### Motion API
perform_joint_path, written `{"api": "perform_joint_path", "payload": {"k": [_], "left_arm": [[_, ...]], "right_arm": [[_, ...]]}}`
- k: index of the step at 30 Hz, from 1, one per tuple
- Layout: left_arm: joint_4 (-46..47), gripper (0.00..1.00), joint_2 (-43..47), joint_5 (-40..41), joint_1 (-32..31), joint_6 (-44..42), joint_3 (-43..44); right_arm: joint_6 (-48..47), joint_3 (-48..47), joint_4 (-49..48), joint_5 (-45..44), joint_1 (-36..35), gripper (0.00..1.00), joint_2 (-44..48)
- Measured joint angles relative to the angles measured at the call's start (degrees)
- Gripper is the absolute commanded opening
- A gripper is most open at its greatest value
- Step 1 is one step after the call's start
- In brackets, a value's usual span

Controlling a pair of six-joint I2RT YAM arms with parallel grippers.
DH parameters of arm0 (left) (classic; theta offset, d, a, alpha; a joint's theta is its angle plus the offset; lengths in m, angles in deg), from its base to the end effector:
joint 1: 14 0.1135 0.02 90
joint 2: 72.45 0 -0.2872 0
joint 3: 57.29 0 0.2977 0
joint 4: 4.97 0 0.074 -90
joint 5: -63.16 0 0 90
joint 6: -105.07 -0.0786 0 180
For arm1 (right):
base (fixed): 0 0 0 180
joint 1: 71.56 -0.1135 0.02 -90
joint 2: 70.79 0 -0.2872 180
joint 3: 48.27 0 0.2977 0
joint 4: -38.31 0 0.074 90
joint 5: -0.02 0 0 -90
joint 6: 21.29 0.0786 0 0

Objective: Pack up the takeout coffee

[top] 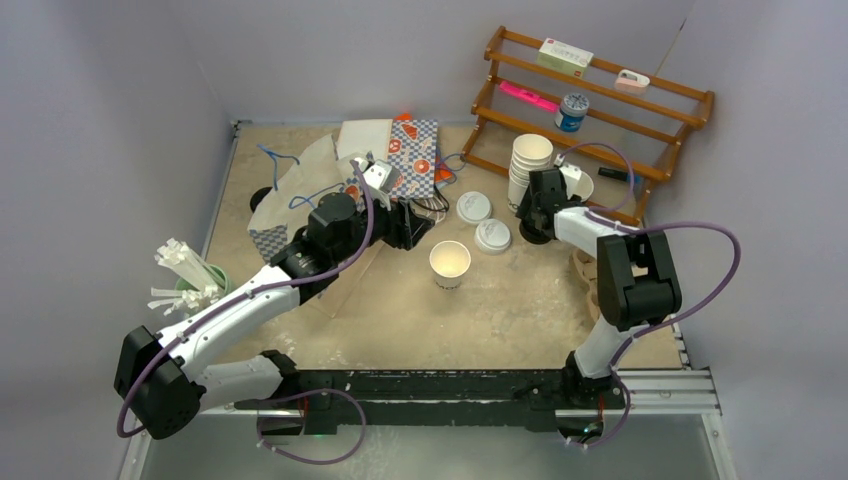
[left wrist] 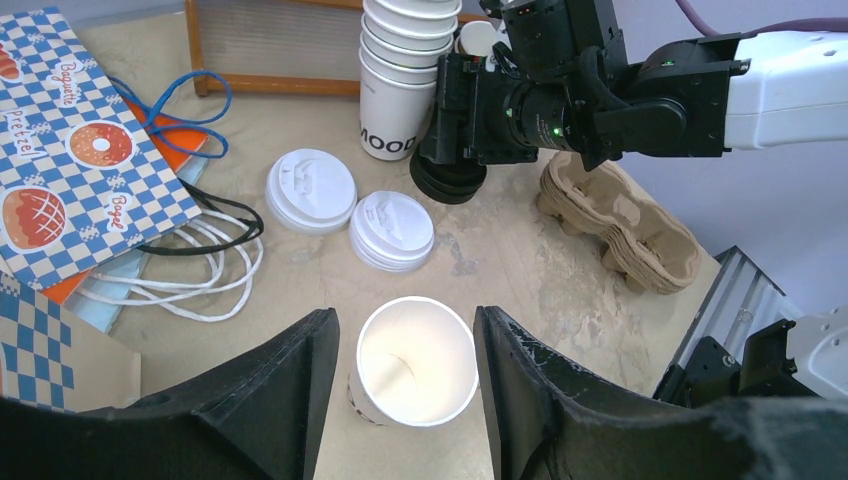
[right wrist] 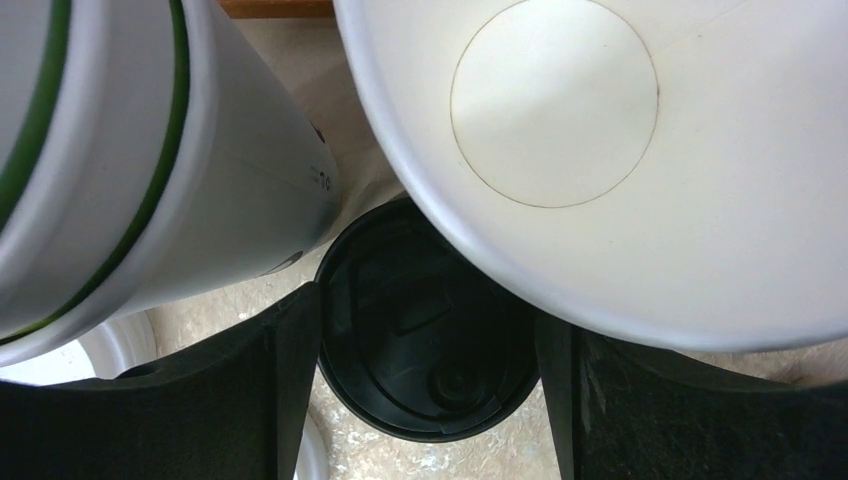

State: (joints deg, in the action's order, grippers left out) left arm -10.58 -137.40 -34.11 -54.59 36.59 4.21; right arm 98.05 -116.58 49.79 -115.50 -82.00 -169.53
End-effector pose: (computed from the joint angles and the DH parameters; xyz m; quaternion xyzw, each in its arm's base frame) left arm 0.2560 -0.2324 0.3318 0.1663 0.7419 -0.3755 0.5300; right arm 0.4272 0.0443 0.1498 0.2350 0.8638 -0.0545 0.4423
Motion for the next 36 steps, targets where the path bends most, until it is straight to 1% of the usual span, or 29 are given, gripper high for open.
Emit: {"api": "perform_joint_path", "payload": {"k": [8,13,15,17,21,24,27,30,36], "left_arm": [[0.0,0.55,0.0,0.0,0.0,0.0,0.0],[0.0,0.55,0.0,-0.1,0.0,0.0,0.0],[0.0,0.55,0.0,-0.1,0.0,0.0,0.0],[0.0,0.55,0.0,-0.2,0.0,0.0,0.0],[-0.1,0.54,0.0,-0.4,-0.1,0.0,0.0],[-0.3,0.54,0.0,0.0,-0.5,-0.1,0.0],[-1.4,0.54,0.0,0.5,-1.6,-0.3,0.0],[-2.4,0.54,0.0,1.1,-2.7,-0.8,0.0],[-4.2,0.54,0.0,1.6,-3.8,-1.0,-0.1]], "right_arm": [[0.1,0.2,1.3,0.2,0.0,0.73,1.4],[0.2,1.3,2.8,0.3,0.0,0.73,6.8],[0.2,1.7,3.4,0.9,0.0,0.71,9.1],[0.4,1.9,4.3,2.0,0.0,0.69,11.3],[0.1,2.1,5.8,4.5,-1.0,0.68,15.6],[-0.2,2.1,8.1,4.7,-4.4,0.67,18.6],[-0.5,2.1,11.0,5.3,-9.5,0.63,21.8],[-0.8,2.1,12.8,7.3,-14.2,0.62,25.8],[-2.2,2.1,15.8,11.8,-19.8,0.60,32.2]]}}
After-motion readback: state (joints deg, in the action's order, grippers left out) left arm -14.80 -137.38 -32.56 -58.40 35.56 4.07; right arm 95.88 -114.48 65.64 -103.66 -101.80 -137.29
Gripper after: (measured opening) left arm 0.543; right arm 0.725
